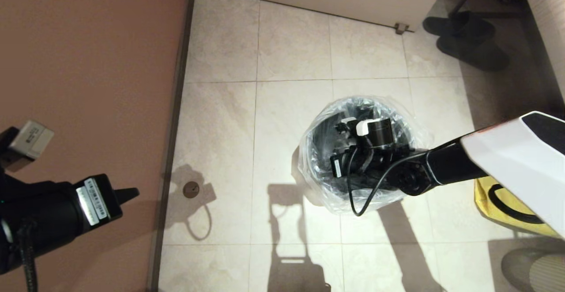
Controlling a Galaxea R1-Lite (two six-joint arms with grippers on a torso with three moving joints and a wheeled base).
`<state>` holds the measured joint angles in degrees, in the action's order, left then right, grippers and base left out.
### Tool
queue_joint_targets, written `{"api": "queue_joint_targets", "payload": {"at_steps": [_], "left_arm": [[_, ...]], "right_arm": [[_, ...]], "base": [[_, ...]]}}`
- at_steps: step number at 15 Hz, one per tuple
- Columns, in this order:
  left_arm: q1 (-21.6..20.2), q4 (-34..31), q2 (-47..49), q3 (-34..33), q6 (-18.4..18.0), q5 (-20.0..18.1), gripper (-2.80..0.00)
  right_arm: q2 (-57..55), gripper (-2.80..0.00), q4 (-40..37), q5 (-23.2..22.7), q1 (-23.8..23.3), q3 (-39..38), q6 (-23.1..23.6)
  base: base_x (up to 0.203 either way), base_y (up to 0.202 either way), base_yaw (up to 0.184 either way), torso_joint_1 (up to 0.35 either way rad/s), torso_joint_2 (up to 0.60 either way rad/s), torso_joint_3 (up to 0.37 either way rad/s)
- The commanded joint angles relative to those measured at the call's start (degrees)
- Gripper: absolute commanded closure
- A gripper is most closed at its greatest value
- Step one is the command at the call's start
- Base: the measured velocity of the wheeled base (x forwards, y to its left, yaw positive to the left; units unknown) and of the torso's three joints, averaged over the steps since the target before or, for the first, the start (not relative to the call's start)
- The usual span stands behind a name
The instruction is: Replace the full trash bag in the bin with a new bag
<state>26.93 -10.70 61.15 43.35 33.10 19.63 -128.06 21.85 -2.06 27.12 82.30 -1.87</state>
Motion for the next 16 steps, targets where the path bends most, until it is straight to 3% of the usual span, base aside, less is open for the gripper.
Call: {"api": "queue_joint_targets", "payload": {"at_steps": [1,4,9,11,14,16], "left_arm": [[0.0,0.0,-0.3,0.2,0.2,0.1,0.00],[-0.3,-0.2,-0.2,0.1,0.1,0.1,0.00],[-0.4,-0.7,-2.2,-0.1,0.1,0.3,0.00],[-0.9,-0.8,-3.3,-0.4,-0.4,0.6,0.00],[-5.0,-0.7,-6.1,-0.5,-8.2,1.0,0.00],[-4.8,-0.6,-8.6,-0.6,-11.7,-0.5,0.00]], "right_arm": [[8.4,0.00,-1.0,0.0,-0.3,-3.4,-0.3],[17.0,0.00,-3.8,0.0,-0.5,-7.8,-2.0],[33.0,0.00,-15.9,0.1,-1.5,-10.8,-11.8],[38.7,0.00,-20.1,0.1,-3.1,-12.8,-13.5],[47.0,0.00,-21.7,0.2,-5.9,-19.2,-14.5],[52.6,0.00,-21.9,0.3,-8.2,-24.5,-14.6]], "base": [[0.000,0.000,0.000,0.000,0.00,0.000],[0.000,0.000,0.000,0.000,0.00,0.000],[0.000,0.000,0.000,0.000,0.00,0.000],[0.000,0.000,0.000,0.000,0.00,0.000],[0.000,0.000,0.000,0.000,0.00,0.000],[0.000,0.000,0.000,0.000,0.00,0.000]]}}
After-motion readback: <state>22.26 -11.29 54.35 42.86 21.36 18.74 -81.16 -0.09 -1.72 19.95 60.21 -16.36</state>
